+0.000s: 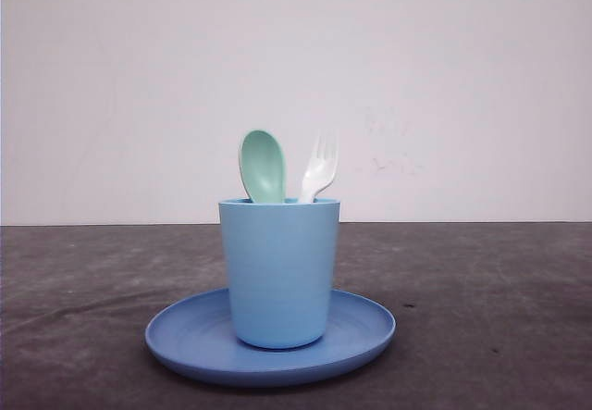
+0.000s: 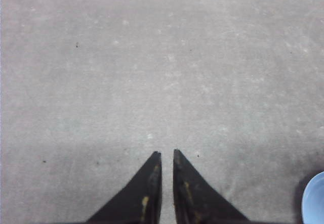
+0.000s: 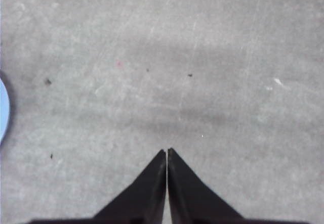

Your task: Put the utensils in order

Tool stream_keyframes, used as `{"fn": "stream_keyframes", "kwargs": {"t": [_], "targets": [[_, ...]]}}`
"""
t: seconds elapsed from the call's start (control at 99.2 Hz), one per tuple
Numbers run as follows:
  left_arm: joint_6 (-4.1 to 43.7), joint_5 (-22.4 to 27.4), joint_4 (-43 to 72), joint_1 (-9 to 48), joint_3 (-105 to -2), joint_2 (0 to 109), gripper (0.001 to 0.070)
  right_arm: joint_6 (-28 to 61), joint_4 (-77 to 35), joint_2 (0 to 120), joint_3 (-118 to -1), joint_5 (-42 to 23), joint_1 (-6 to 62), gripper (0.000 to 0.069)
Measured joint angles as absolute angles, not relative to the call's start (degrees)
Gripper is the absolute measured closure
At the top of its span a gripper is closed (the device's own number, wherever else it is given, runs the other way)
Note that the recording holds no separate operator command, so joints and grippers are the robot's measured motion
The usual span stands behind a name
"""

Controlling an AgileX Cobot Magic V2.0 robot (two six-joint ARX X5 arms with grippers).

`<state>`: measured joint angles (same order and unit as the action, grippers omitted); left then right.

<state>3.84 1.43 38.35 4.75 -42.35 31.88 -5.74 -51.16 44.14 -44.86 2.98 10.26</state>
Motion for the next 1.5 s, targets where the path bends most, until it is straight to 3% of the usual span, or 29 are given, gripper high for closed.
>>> {"fn": "stream_keyframes", "kwargs": {"t": [0.564,1.028,1.189,1.502], "targets": [[3.16,1.39,37.43,4.78,-40.99,28.32,0.0695,-5.74,-43.88,44.14,-44.86,3.01,10.26,0.0690],[2.52,0.19,22.96,4.78,-12.49,3.38,0.0695,-5.74,-38.22,44.14,-44.86,3.01,10.22,0.0690],[2.52,0.14,18.87,4.78,-4.56,0.34,0.0695,-5.74,-36.56,44.14,-44.86,2.98,10.22,0.0690],[2.57,1.74,10.39,2.96,-1.83,0.27,0.0697,-5.74,-35.11,44.16,-44.86,2.98,10.22,0.0690]]}}
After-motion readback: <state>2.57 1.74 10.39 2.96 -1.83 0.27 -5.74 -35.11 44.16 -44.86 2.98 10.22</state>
